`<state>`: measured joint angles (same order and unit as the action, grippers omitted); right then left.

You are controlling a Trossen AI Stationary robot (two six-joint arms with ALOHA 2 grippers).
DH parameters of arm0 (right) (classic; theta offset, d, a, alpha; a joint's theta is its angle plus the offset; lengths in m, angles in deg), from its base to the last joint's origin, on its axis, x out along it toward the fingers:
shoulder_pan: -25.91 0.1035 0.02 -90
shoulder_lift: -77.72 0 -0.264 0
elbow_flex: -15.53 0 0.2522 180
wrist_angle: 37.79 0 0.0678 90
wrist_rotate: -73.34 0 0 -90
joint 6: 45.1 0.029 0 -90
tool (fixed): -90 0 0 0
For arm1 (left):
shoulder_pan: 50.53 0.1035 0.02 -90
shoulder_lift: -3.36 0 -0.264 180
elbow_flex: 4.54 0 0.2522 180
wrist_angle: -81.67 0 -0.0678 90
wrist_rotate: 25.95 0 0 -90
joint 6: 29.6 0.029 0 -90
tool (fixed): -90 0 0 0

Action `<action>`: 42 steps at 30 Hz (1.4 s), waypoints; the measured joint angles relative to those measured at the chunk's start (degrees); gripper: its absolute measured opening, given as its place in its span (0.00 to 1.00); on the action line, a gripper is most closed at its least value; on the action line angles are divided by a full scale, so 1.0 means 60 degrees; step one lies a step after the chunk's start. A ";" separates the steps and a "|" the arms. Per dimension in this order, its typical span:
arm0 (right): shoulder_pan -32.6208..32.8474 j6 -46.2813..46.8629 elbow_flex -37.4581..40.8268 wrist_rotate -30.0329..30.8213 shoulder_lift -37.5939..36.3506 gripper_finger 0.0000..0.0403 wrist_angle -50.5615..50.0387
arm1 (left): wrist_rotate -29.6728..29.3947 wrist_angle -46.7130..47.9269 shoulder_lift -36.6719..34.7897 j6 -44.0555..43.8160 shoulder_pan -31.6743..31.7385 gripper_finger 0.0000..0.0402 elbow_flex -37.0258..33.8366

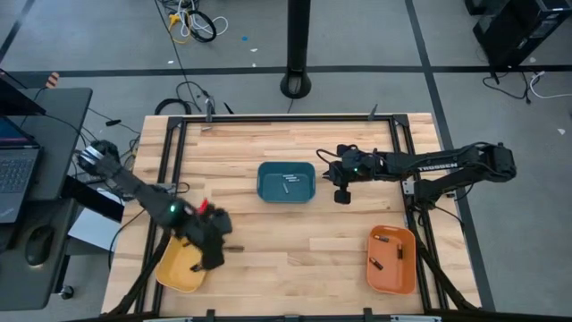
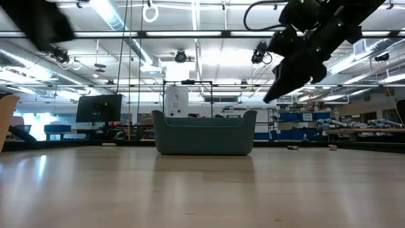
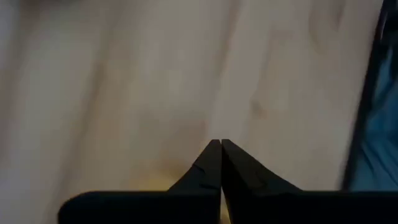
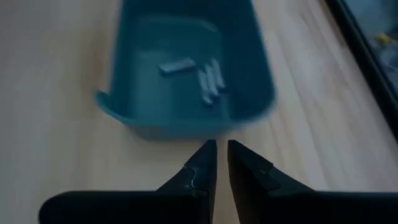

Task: Sort batteries
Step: Put the black battery into the yellow bin

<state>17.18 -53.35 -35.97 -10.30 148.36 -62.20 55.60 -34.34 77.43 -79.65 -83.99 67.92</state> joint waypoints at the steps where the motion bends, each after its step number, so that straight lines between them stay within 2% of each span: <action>1: -0.0009 0.0119 0.0000 0.0277 -0.0027 0.12 -0.0251 | -0.0241 -0.0418 -0.0223 0.0590 0.0326 0.02 -0.0200; 4: -0.0076 0.0509 0.0000 0.0934 -0.0084 0.11 -0.0978 | -0.0588 -0.2585 -0.0856 0.2678 0.1323 0.02 -0.0973; 9: -0.0255 0.1198 0.0000 0.1011 -0.0149 0.10 -0.1783 | -0.0299 -0.6439 -0.1384 0.6055 0.2879 0.02 -0.2738; 14: -0.0385 0.1608 0.0000 0.0886 -0.0150 0.10 -0.2510 | 0.1088 -1.1016 -0.1285 0.8286 0.4632 0.02 -0.4548; 17: -0.0437 0.1704 0.0000 0.0185 -0.0235 0.10 -0.3095 | 0.2078 -1.3516 -0.1140 0.9028 0.5542 0.02 -0.5375; 19: -0.0441 0.1775 0.0000 -0.0372 -0.0318 0.10 -0.3547 | 0.2334 -1.4641 -0.1139 0.9377 0.6013 0.02 -0.5750; 21: -0.0410 0.2167 -0.0071 -0.0768 -0.0409 0.10 -0.4442 | 0.2336 -1.5232 -0.1144 0.9712 0.6382 0.02 -0.5941; 26: -0.0080 0.4013 -0.0575 -0.1385 -0.0407 0.13 -0.7167 | 0.2358 -1.5538 -0.1146 1.0473 0.7032 0.02 -0.6068; 30: 0.0368 0.4980 -0.0714 -0.1575 -0.0401 0.13 -0.8222 | 0.2354 -1.5522 -0.1143 1.0594 0.7461 0.03 -0.6072; 33: 0.0467 0.5770 -0.0714 -0.1213 -0.0398 0.12 -0.7827 | 0.2457 -1.5455 -0.1146 1.0594 0.7804 0.03 -0.6072; 37: 0.0179 0.6537 -0.0714 -0.0556 -0.0398 0.13 -0.7176 | 0.4050 -1.5418 -0.1072 1.0428 0.8397 0.02 -0.6076; 39: -0.0095 0.6482 -0.0714 0.0193 -0.0398 0.14 -0.6666 | 0.4792 -1.5608 -0.0967 1.0309 0.8587 0.02 -0.6076; 42: -0.0859 0.6259 -0.0714 0.1047 -0.0398 0.17 -0.5445 | 0.5193 -1.6233 -0.0655 1.0317 0.8739 0.02 -0.6079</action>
<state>12.02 -15.80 -40.25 -4.02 145.97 -94.87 86.76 -131.74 73.50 -17.75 -31.56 31.44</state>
